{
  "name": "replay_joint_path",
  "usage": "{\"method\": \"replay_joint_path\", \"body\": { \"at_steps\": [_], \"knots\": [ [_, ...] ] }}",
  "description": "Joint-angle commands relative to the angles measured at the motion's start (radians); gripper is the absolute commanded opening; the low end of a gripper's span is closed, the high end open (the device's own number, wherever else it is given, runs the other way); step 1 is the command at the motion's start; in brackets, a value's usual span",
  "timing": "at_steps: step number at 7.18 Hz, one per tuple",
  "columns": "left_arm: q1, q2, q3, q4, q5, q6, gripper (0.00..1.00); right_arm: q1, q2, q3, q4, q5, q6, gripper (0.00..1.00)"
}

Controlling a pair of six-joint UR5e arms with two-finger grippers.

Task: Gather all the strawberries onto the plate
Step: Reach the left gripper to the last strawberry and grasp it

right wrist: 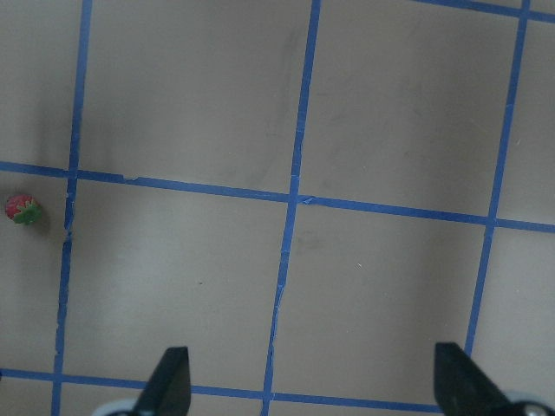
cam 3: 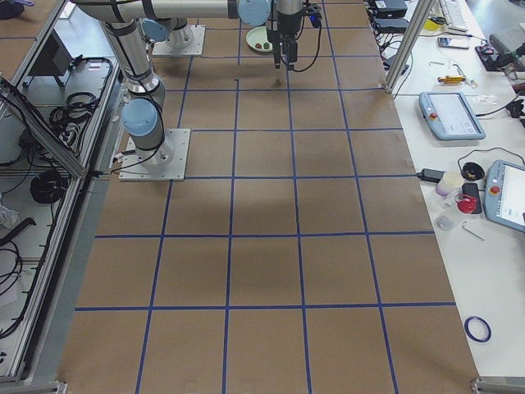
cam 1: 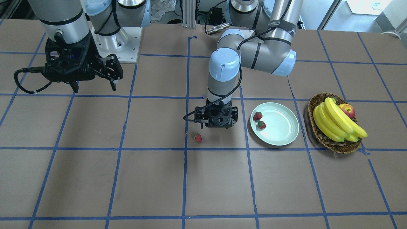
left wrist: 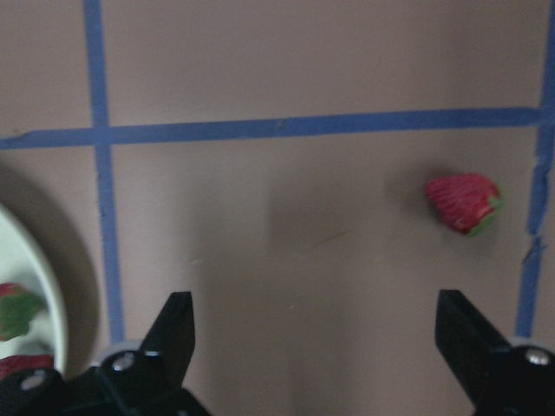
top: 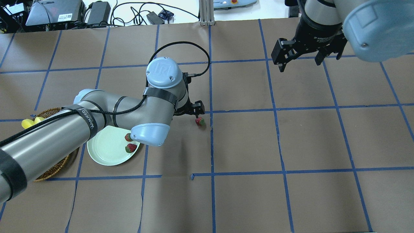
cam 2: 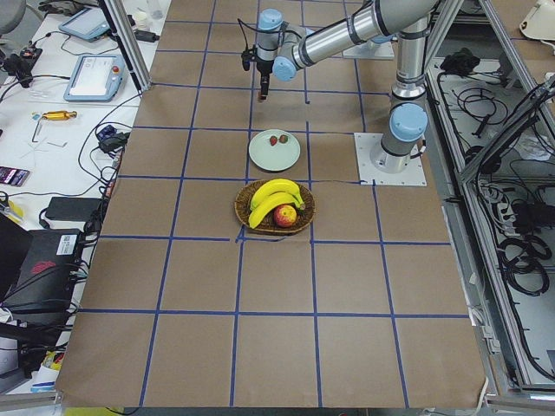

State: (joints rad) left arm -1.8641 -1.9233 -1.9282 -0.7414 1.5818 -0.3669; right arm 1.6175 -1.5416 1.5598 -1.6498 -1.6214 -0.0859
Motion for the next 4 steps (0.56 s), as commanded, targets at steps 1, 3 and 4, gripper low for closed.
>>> {"method": "replay_joint_path", "body": {
  "at_steps": [1, 3, 4],
  "knots": [
    [-0.010, -0.113, 0.006, 0.147, -0.013, -0.072, 0.94, 0.010, 0.001, 0.000, -0.002, 0.000, 0.000, 1.00],
    [-0.052, -0.137, 0.008, 0.178, -0.013, -0.101, 0.89, 0.010, 0.001, 0.000, -0.004, 0.000, 0.000, 1.00],
    [-0.063, -0.137, 0.006, 0.177, -0.011, -0.103, 0.87, 0.010, 0.001, 0.000, -0.002, 0.000, 0.000, 1.00]
  ]
}}
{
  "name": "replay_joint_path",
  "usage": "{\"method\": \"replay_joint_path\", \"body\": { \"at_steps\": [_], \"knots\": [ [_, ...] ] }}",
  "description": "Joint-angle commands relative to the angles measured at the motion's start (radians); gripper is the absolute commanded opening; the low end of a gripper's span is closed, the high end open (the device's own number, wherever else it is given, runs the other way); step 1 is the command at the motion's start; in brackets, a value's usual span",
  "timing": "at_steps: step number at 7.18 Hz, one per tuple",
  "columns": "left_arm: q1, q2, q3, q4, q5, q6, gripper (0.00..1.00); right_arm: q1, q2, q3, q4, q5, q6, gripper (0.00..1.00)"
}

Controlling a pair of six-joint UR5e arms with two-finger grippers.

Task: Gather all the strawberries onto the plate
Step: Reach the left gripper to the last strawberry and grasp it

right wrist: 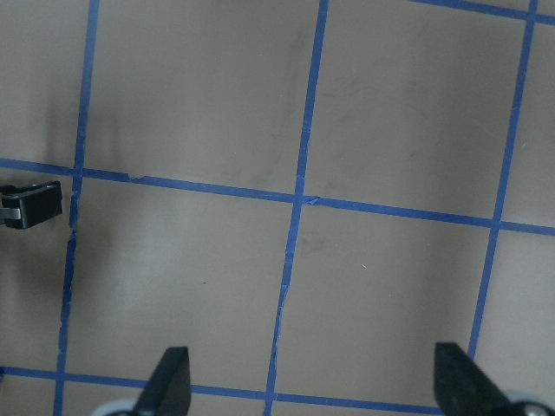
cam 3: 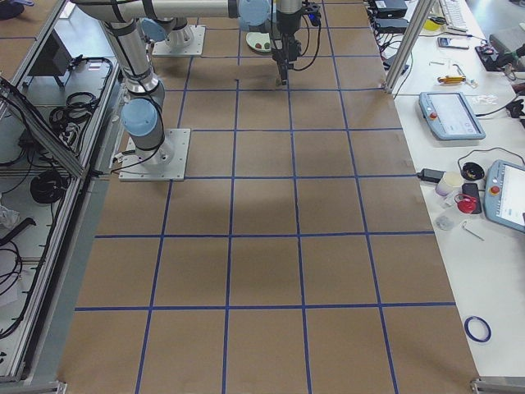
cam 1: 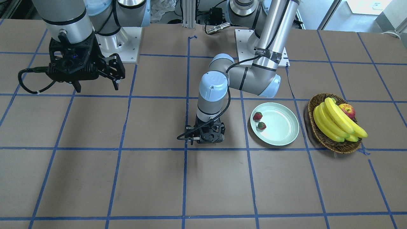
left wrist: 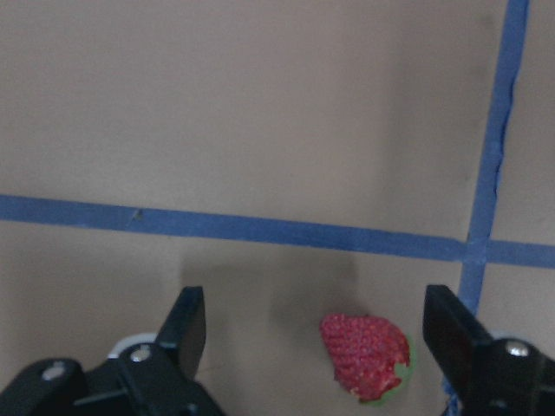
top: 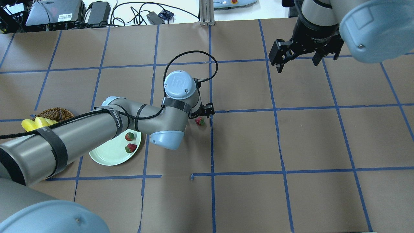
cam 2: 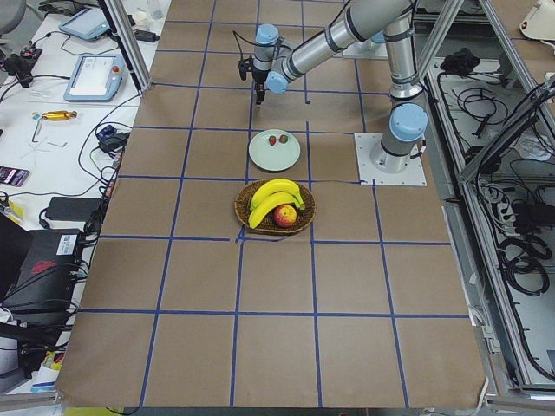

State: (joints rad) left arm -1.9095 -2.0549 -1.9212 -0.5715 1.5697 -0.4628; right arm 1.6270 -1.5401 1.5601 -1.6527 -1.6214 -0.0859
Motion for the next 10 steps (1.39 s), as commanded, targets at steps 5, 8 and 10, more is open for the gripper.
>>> {"method": "replay_joint_path", "body": {
  "at_steps": [5, 8, 10],
  "knots": [
    [-0.025, 0.024, 0.013, -0.024, 0.015, 0.018, 0.00, 0.001, 0.000, 0.000, -0.002, 0.000, 0.000, 1.00],
    [0.100, 0.160, 0.015, -0.290, 0.142, 0.215, 0.01, 0.001, 0.003, 0.000, -0.006, 0.000, 0.000, 1.00],
    [0.241, 0.225, -0.066, -0.338, 0.145, 0.495, 0.01, 0.001, 0.005, -0.002, -0.006, 0.000, 0.000, 1.00]
  ]
}}
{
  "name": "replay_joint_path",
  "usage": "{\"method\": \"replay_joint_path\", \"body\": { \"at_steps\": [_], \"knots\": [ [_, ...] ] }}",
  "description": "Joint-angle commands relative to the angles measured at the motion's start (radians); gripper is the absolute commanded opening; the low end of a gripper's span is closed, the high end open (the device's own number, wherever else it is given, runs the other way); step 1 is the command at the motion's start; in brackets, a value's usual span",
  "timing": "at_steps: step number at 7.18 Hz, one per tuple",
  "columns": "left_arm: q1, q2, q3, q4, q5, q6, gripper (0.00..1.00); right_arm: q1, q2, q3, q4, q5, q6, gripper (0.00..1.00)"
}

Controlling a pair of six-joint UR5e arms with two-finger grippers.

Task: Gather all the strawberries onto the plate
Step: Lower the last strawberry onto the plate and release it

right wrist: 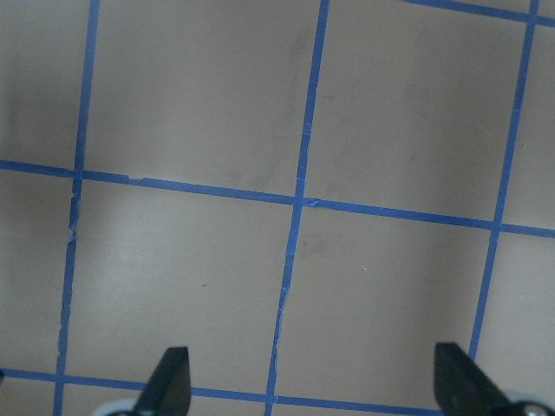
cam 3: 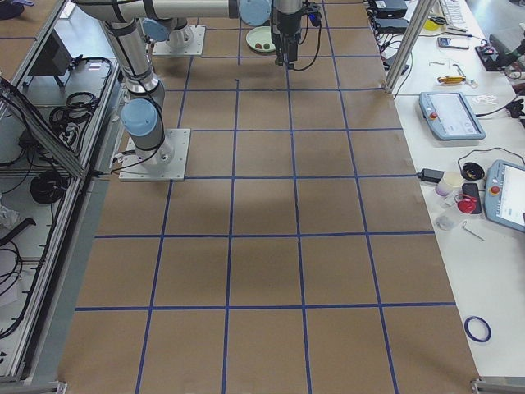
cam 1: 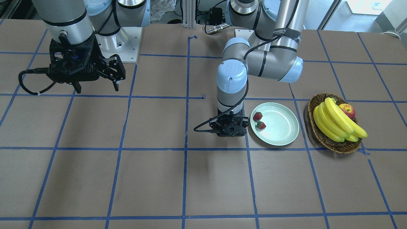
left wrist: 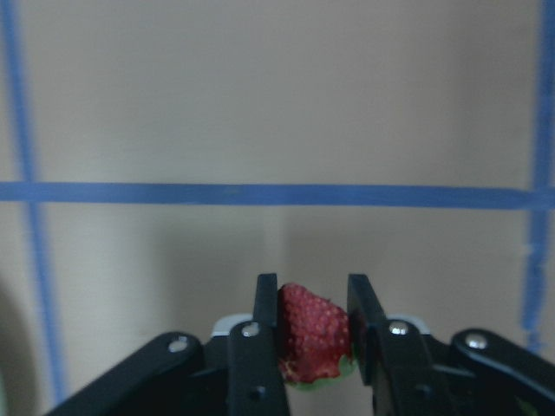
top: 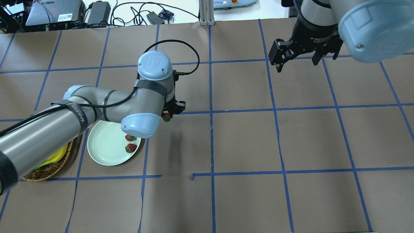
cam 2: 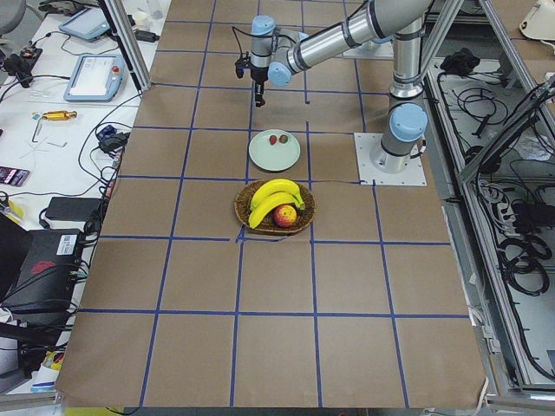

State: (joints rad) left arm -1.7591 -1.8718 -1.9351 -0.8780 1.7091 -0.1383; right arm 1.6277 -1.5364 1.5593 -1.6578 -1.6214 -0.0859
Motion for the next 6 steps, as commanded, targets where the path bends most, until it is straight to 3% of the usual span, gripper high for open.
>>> {"method": "replay_joint_path", "body": {
  "at_steps": [1, 3, 4, 5, 6],
  "knots": [
    [0.169, 0.074, -0.129, -0.007, 0.007, 0.306, 0.01, 0.000, 0.001, -0.001, 0.000, 0.000, 0.000, 1.00],
    [0.307, 0.098, -0.229, 0.097, 0.012, 0.457, 0.04, 0.001, 0.001, -0.001, 0.001, 0.000, 0.000, 1.00],
    [0.313, 0.098, -0.243, 0.103, 0.012, 0.467, 0.34, 0.001, 0.001, -0.001, 0.001, 0.000, 0.000, 1.00],
    [0.296, 0.109, -0.231, 0.112, -0.005, 0.464, 0.99, 0.001, 0.001, -0.001, 0.007, 0.000, 0.000, 1.00],
    [0.232, 0.143, -0.225, 0.114, -0.028, 0.444, 1.00, 0.001, 0.001, -0.001, 0.007, 0.000, 0.000, 1.00]
  ]
}}
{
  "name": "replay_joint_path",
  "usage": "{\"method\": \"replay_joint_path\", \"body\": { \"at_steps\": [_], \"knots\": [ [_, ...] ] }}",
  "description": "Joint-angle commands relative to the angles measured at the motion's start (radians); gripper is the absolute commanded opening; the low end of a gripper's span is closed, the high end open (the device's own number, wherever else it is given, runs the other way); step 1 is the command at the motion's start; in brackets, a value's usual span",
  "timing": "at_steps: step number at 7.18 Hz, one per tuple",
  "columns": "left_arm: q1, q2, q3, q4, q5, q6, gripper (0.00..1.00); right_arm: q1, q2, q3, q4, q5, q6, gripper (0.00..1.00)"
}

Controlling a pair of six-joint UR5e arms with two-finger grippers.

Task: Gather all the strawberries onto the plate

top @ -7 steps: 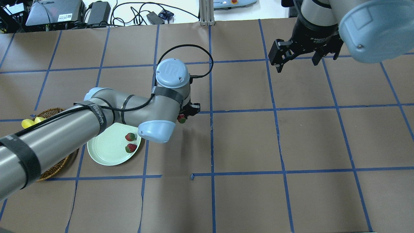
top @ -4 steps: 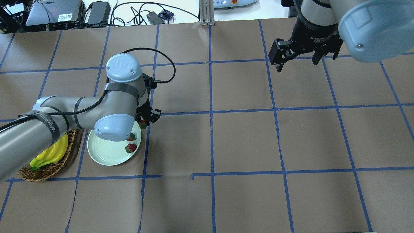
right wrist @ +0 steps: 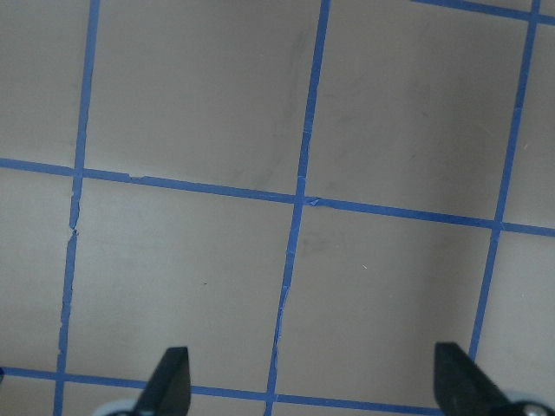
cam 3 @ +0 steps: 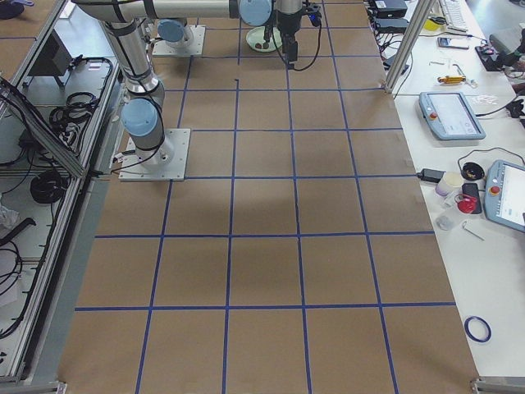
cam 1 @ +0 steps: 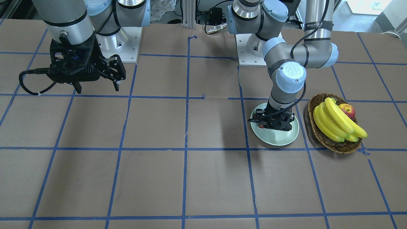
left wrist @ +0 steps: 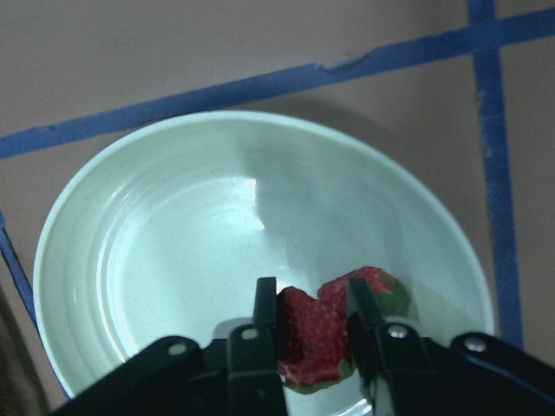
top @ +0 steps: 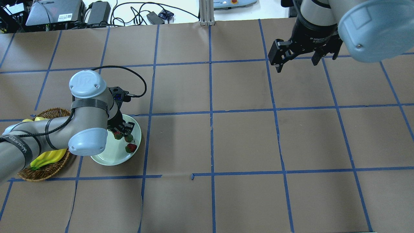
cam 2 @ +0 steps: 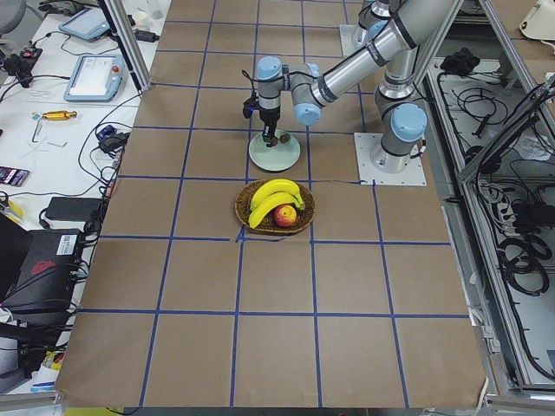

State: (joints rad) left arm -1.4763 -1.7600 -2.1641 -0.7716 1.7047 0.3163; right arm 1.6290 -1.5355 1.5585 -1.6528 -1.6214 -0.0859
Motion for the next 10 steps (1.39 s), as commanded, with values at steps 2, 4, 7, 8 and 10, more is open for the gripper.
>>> {"method": "replay_joint_path", "body": {
  "at_steps": [2, 4, 7, 8, 10],
  "knots": [
    [-0.178, 0.089, 0.135, -0.145, -0.045, -0.211, 1.00, 0.000, 0.000, 0.002, 0.004, 0.000, 0.000, 1.00],
    [-0.287, 0.135, 0.382, -0.451, -0.062, -0.450, 1.00, 0.000, 0.000, 0.002, 0.008, 0.000, 0.000, 1.00],
    [-0.219, 0.160, 0.566, -0.661, -0.155, -0.451, 1.00, 0.000, 0.000, 0.002, 0.010, 0.000, 0.000, 1.00],
    [-0.176, 0.178, 0.569, -0.663, -0.169, -0.380, 1.00, 0.000, 0.000, 0.002, 0.010, 0.000, -0.002, 1.00],
    [-0.135, 0.217, 0.561, -0.657, -0.136, -0.336, 1.00, 0.000, 0.000, 0.002, 0.008, 0.000, -0.002, 1.00]
  ]
}}
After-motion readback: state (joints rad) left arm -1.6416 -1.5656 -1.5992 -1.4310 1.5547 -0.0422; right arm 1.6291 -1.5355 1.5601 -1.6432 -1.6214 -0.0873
